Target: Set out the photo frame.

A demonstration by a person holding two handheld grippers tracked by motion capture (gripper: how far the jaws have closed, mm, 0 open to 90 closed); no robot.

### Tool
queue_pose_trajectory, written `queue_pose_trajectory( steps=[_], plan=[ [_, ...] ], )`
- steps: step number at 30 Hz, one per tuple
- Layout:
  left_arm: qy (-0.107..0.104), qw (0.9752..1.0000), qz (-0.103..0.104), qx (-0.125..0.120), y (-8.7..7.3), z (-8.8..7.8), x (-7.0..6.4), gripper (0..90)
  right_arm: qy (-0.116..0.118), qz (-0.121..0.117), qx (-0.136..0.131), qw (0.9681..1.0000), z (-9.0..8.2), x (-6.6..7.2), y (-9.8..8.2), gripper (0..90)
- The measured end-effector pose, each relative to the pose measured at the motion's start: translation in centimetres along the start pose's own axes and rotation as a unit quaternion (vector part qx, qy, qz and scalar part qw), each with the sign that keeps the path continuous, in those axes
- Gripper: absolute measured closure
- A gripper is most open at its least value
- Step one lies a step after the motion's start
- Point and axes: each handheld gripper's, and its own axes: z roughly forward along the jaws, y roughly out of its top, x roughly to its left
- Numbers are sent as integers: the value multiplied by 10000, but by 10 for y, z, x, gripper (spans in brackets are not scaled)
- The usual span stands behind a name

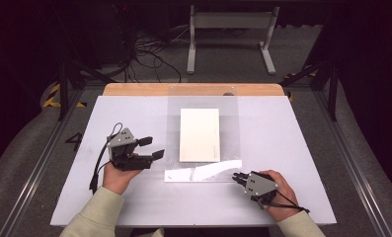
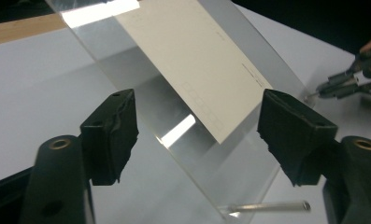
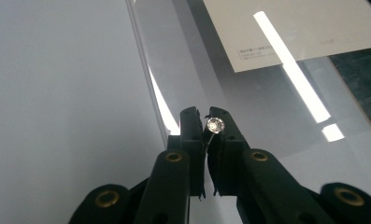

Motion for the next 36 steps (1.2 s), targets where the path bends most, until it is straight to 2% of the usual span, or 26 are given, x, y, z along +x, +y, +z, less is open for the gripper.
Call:
queue_pose_trajectory(
  steps=[1,2,3,6,11,16,22,27,31,34,36],
  plan=[
    [12,9999,-110,-20,4,2,4,260,-37,-43,-16,10000,-1,2,-1,847],
    [-4,9998,-195,-32,6,3,6,239,-93,-221,6,9997,-2,5,-1,847],
    [5,9998,-205,-44,8,4,9,232,-144,-317,38,9994,-2,7,0,847],
    [27,9997,-234,-12,11,9,14,219,-218,-391,27,9990,-3,11,-1,847],
    [166,9996,-232,63,15,18,22,199,-263,-242,-100,9993,-2,11,-4,847],
    [189,9992,-343,124,27,26,33,188,-304,-343,-86,9989,-3,13,-4,847],
    [157,9980,-615,33,42,33,50,161,-378,-430,-83,9983,-3,16,-4,847],
    [211,9962,-838,110,48,45,64,107,-484,-547,-49,9973,-3,20,-3,847],
    [-28,9955,-910,247,48,60,69,89,-550,-646,-38,9964,-3,23,-3,846],
    [-191,9962,-821,225,48,68,69,86,-604,-732,-10,9955,-4,25,-3,846],
    [-212,9970,-736,144,47,73,67,86,-651,-847,55,9943,-4,26,-3,846]
  ],
)
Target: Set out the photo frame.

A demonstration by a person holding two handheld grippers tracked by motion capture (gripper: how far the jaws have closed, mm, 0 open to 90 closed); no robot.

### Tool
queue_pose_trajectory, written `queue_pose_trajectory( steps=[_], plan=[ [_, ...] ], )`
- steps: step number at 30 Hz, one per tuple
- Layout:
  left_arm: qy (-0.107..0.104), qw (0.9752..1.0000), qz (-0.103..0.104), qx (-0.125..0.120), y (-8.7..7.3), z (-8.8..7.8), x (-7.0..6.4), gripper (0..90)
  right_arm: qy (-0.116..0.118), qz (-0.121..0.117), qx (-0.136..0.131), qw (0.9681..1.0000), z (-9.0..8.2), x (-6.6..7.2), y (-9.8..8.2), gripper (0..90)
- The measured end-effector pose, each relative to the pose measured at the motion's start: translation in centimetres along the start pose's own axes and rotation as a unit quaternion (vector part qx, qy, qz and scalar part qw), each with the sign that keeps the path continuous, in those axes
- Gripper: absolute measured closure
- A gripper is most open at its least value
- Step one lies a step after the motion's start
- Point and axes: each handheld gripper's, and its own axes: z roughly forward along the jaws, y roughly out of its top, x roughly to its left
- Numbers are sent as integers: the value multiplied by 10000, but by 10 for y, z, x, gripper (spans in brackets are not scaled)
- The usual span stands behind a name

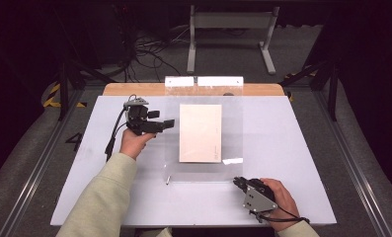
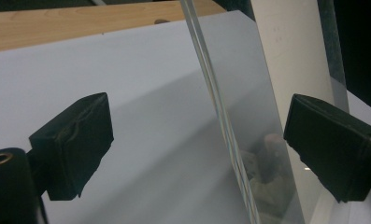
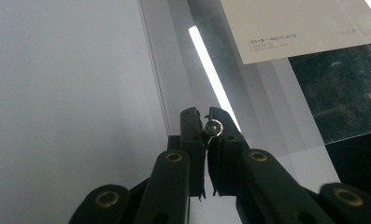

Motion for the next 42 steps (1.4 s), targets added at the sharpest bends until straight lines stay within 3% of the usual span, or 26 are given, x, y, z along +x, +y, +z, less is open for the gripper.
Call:
queue_pose_trajectory(
  steps=[4,8,9,11,12,13,14,16,19,22,24,27,31,33,36,39,42],
  plan=[
    [-282,9996,74,-59,-2,7,-2,90,-113,-76,23,9999,0,4,1,845],
    [-556,9979,309,-91,-1,10,-10,161,-135,-147,56,9998,-1,6,1,845],
    [-576,9976,382,-58,0,10,-13,194,-123,-160,51,9998,-1,6,1,845],
    [-408,9967,700,-35,0,10,-22,278,-140,-146,49,9998,-1,6,1,845],
    [-408,9967,700,-35,0,10,-22,358,-140,-146,49,9998,-1,6,1,845],
    [-350,9956,864,-17,0,9,-27,358,-141,-111,47,9998,-1,6,1,844],
    [-556,9952,811,0,0,8,-28,395,-211,-2,9,9998,0,6,1,844],
    [-659,9945,807,-40,0,6,-28,436,-215,-7,11,9998,0,7,1,844],
    [-910,9919,877,-146,2,-1,-31,514,-234,-194,98,9995,-1,8,2,841],
    [-1169,9864,1122,-269,2,-10,-36,575,-242,-321,171,9990,-2,9,3,835],
    [-1302,9811,1393,-325,1,-18,-43,603,-325,-258,189,9990,-3,11,3,824],
    [-1468,9755,1587,-412,-4,-29,-53,652,-275,-142,224,9993,-5,11,2,812],
    [-1599,9679,1842,-606,-13,-42,-67,700,-217,-93,260,9994,-7,11,2,789],
    [-1553,9658,1961,-688,-16,-47,-76,713,-212,-92,267,9994,-8,11,2,764],
    [-1548,9602,2203,-737,-20,-54,-84,718,-79,60,245,9997,-10,11,2,708],
    [-1639,9550,2373,-697,-19,-59,-92,737,281,612,-12,9977,-19,8,3,649],
    [-1708,9526,2417,-708,-20,-61,-95,752,492,1172,-344,9913,-29,1,6,593]
  ],
)
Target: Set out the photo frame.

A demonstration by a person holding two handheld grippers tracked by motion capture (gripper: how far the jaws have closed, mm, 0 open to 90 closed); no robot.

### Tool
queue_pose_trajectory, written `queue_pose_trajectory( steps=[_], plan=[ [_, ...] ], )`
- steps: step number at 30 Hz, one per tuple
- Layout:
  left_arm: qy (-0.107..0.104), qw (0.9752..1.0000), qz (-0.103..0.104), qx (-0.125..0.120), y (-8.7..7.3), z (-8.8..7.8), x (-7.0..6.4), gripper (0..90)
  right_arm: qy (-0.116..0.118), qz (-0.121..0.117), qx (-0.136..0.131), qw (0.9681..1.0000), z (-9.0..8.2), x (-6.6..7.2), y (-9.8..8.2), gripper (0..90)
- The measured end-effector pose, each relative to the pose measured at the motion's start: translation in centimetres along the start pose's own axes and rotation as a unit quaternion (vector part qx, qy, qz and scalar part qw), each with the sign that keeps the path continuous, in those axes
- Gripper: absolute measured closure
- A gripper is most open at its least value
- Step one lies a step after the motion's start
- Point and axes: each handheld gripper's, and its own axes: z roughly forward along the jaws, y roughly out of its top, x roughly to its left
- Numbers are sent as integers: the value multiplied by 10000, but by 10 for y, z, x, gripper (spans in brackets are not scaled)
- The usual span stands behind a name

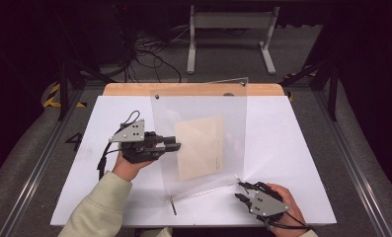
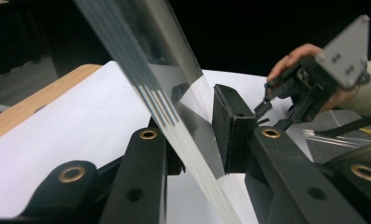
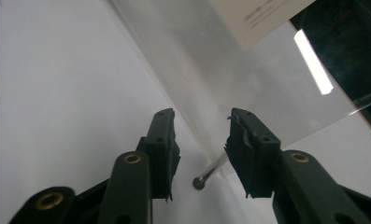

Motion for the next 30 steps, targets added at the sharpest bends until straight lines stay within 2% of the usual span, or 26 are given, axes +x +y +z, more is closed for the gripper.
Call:
queue_pose_trajectory(
  steps=[1,2,4,5,6,7,9,11,12,13,14,16,18,19,22,23,25,26,27,29,30],
  plan=[
    [0,10000,0,0,0,0,0,756,0,0,0,10000,0,0,0,593],
    [-16,10000,16,-2,1,0,-1,756,28,220,-156,9996,-4,-3,2,583],
    [4,10000,33,11,2,0,-3,757,-29,765,-555,9955,-13,-15,9,564],
    [11,10000,33,23,2,0,-3,757,-67,1074,-768,9912,-17,-22,13,559],
    [14,10000,46,21,2,0,-3,756,-88,1231,-869,9885,-19,-27,15,549],
    [18,10000,50,16,2,0,-4,756,-140,1455,-1089,9832,-21,-34,17,519],
    [19,10000,54,27,3,0,-5,756,-198,1845,-1344,9734,-24,-47,20,520],
    [32,10000,58,32,3,0,-6,756,-372,2235,-1389,9640,-24,-64,25,480],
    [37,10000,53,35,3,0,-6,756,-356,2450,-1340,9596,-23,-71,27,469],
    [44,10000,53,36,3,0,-6,755,-375,2581,-1352,9559,-22,-79,30,443],
    [43,10000,49,45,3,-1,-6,755,-452,2627,-1373,9540,-22,-84,31,420],
    [35,10000,32,47,2,-1,-5,755,-657,2749,-1514,9472,-18,-100,35,372],
    [28,10000,27,60,2,-1,-5,755,-654,2937,-1613,9399,-12,-113,35,330],
    [23,10000,47,66,2,-1,-5,755,-575,3062,-1589,9369,-9,-117,34,318],
    [-5,10000,62,59,2,-1,-6,756,-271,3193,-1477,9357,2,-127,30,315],
    [-16,10000,72,61,2,-1,-6,756,-144,3226,-1384,9362,6,-129,27,308],
    [-34,9999,89,75,2,-2,-6,758,132,3392,-1368,9306,14,-134,23,298],
    [-42,9999,82,70,3,-2,-7,759,170,3413,-1363,9298,17,-135,22,293],
    [-41,9999,81,62,3,-2,-7,761,365,3484,-1453,9253,22,-137,22,283],
    [-42,10000,43,42,3,-1,-7,763,659,3514,-1539,9212,30,-136,23,273],
    [-34,10000,30,49,4,-1,-7,763,760,3495,-1518,9214,33,-135,24,278]
  ],
)
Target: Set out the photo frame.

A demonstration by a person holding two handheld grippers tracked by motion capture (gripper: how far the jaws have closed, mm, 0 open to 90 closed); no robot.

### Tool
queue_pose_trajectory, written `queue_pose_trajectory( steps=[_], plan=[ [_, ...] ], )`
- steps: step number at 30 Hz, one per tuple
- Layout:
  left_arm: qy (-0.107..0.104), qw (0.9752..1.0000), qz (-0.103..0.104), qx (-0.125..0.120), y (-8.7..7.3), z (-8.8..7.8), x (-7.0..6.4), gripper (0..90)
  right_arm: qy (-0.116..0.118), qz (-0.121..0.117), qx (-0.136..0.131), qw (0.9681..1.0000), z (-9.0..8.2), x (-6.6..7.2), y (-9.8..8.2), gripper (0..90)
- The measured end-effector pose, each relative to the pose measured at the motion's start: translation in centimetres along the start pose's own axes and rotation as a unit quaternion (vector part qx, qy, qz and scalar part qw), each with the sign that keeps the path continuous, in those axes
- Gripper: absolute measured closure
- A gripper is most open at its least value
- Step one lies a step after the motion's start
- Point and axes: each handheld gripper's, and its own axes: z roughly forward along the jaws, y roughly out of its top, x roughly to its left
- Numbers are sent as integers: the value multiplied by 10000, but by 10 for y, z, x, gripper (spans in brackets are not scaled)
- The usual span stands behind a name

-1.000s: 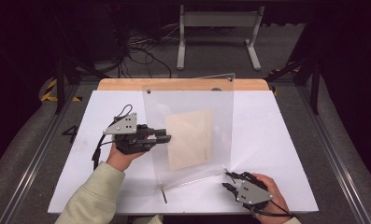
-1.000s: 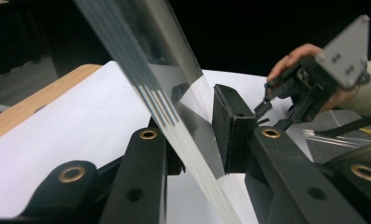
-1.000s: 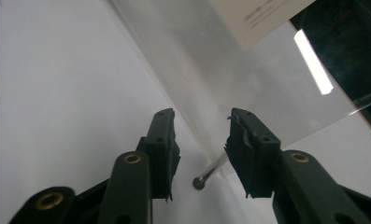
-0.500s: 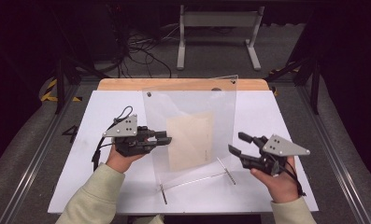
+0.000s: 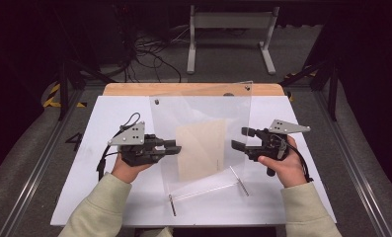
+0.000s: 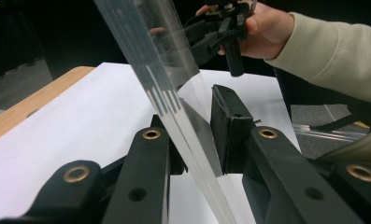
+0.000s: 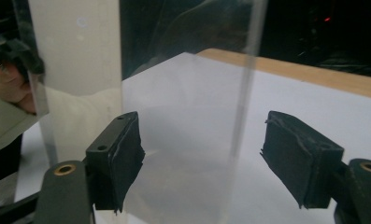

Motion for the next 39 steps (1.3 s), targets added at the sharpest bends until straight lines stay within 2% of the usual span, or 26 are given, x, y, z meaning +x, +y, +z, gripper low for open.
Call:
queue_pose_trajectory(
  steps=[1,2,3,4,6,7,11,14,16,17,19,20,24,26,28,33,36,39],
  plan=[
    [0,10000,0,0,0,0,0,762,46,-21,66,10000,2,1,-1,315],
    [20,10000,-62,25,0,0,1,762,209,-64,156,9996,4,3,-1,426],
    [11,10000,-87,24,0,0,2,762,277,-118,183,9994,6,6,-1,427],
    [28,9999,-152,28,0,0,2,762,292,-211,211,9991,7,9,-1,457],
    [69,9996,-254,112,-1,0,4,758,326,-251,259,9988,6,12,1,518],
    [24,9995,-291,70,-1,-1,4,757,456,-277,202,9984,4,13,1,548],
    [103,9998,-173,65,4,1,-2,759,438,-355,219,9982,0,16,3,548],
    [17,9996,-285,-77,7,0,-4,774,517,-420,223,9975,-5,19,4,578],
    [58,9996,-237,-112,10,-1,-6,788,597,-588,84,9964,-11,24,8,609],
    [93,9998,-159,-100,12,-1,-9,788,597,-588,84,9964,-11,24,8,609],
    [194,9997,119,-25,19,-1,-17,794,729,-656,-110,9951,-16,27,15,619],
    [224,9995,223,7,22,-1,-20,799,738,-764,-163,9942,-19,28,20,615],
    [476,9972,569,132,29,-1,-28,810,649,-1222,-116,9903,-25,33,40,596],
    [640,9949,759,180,30,0,-31,815,581,-1397,-57,9885,-25,34,48,579],
    [763,9937,807,136,31,-1,-33,814,592,-1494,-3,9870,-24,32,55,574],
    [1052,9909,831,-90,32,-6,-31,807,643,-1642,-70,9843,-17,29,72,564],
    [1230,9890,785,-238,29,-7,-25,804,601,-1805,-118,9817,-11,27,85,550],
    [1449,9860,780,-270,26,-7,-18,793,541,-1973,-85,9788,-2,21,96,540]
  ],
)
